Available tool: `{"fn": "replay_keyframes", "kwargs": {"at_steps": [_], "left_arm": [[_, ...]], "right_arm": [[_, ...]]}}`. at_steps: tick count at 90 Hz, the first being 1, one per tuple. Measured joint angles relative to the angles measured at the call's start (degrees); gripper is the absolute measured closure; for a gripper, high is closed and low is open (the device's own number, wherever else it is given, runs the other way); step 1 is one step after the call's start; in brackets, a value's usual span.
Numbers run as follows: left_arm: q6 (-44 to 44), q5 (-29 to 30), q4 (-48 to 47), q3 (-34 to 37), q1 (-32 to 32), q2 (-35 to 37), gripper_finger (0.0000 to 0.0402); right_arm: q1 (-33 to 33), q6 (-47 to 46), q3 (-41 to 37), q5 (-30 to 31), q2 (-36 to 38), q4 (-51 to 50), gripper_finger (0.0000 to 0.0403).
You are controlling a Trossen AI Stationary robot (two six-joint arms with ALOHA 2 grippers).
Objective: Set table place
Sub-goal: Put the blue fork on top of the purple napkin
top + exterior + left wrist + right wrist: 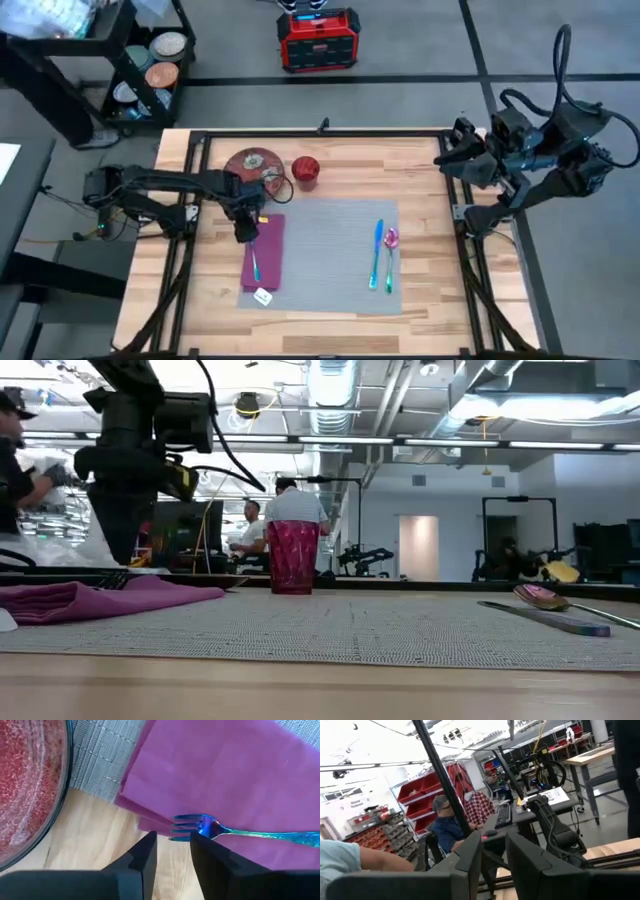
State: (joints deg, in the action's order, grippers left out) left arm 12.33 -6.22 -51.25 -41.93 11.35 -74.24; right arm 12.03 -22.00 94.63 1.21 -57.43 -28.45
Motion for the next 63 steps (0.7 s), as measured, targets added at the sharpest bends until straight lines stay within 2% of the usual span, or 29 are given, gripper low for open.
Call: {"fn": "replay_keyframes", "kwargs": {"at_steps": [21, 36, 45, 57, 63], "left_arm": [[0.36, 0.65, 3.62, 0.96, 0.0, -3.95, 0.0299], [-0.71, -1.71, 4.06, 0.11, 0.0, -7.84, 0.0305], [-2.01, -2.96, 1.09, -1.84, -0.02, -8.44, 0.033], [-3.79, -2.95, -2.66, -5.01, 0.0, -7.48, 0.0387], [-4.16, -2.95, -2.89, -6.18, 0.0, -6.95, 0.0395]], "right_arm": [[0.0, 0.0, 0.0, 0.0, 0.01, 0.2, 0.0326], [0.0, 0.0, 0.0, 0.02, 0.0, 0.2, 0.0326], [0.0, 0.0, 0.0, 0.02, 0.0, 0.18, 0.0326], [0.0, 0.02, 0.0, 0.02, 0.0, -0.28, 0.0326], [0.0, 0.02, 0.02, 0.02, 0.02, -1.39, 0.0326]]}}
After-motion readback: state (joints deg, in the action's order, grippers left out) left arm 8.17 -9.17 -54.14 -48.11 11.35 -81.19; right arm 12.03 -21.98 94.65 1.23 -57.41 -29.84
